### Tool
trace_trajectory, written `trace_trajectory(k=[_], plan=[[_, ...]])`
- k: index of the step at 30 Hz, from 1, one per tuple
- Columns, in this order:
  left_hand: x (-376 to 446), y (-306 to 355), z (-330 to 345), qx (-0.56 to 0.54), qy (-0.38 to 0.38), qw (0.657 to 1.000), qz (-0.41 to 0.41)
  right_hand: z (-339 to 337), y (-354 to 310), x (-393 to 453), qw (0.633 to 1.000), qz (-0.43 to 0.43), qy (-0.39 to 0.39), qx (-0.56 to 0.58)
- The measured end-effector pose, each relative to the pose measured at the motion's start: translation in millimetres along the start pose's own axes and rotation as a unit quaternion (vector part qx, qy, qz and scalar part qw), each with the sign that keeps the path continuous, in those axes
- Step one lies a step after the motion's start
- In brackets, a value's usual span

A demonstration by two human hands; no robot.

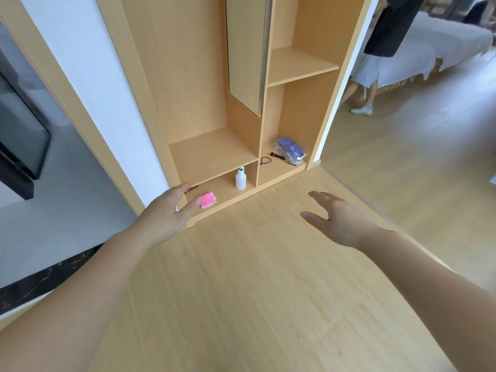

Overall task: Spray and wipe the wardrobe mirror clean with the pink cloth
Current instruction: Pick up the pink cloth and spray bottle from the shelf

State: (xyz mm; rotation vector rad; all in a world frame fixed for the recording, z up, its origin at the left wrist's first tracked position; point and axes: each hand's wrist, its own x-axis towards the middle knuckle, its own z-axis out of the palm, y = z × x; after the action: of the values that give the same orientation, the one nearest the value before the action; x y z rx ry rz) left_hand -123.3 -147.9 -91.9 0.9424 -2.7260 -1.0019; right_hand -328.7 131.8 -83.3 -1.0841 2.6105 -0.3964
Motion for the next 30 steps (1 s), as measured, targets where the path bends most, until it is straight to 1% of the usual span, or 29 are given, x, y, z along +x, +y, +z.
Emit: trace_trajectory(k=[4, 7, 12, 15, 22, 26, 30], plan=[[41.0, 12.2, 18.8, 0.007, -0.012, 1.0, -0.004, -3.8, 26.9, 35.6, 1.0, -0.003, -0.004, 0.0], [73.6, 27.7, 42.7, 0.0, -0.016, 1.0, -0.01, -9.1, 51.5, 73.4, 1.0, -0.029, -0.009, -0.004], [115.4, 68.9, 85.7, -0.007, 0.002, 1.0, -0.027, -23.6, 100.3, 140.7, 0.997, -0.071, -0.027, -0.009], [138.2, 89.9, 103.6, -0.019, 0.012, 0.998, -0.058, -31.8, 118.4, 178.7, 0.994, -0.098, -0.05, -0.015], [178.1, 104.2, 118.7, -0.029, 0.035, 0.99, -0.13, -47.5, 111.2, 257.1, 0.98, -0.181, -0.078, 0.002], [209.5, 88.4, 117.2, -0.031, 0.049, 0.987, -0.149, -45.3, 96.5, 304.2, 0.972, -0.215, -0.094, -0.011], [254.0, 62.2, 107.2, -0.053, 0.068, 0.98, -0.179, -46.1, 92.9, 349.9, 0.97, -0.224, -0.096, -0.024]])
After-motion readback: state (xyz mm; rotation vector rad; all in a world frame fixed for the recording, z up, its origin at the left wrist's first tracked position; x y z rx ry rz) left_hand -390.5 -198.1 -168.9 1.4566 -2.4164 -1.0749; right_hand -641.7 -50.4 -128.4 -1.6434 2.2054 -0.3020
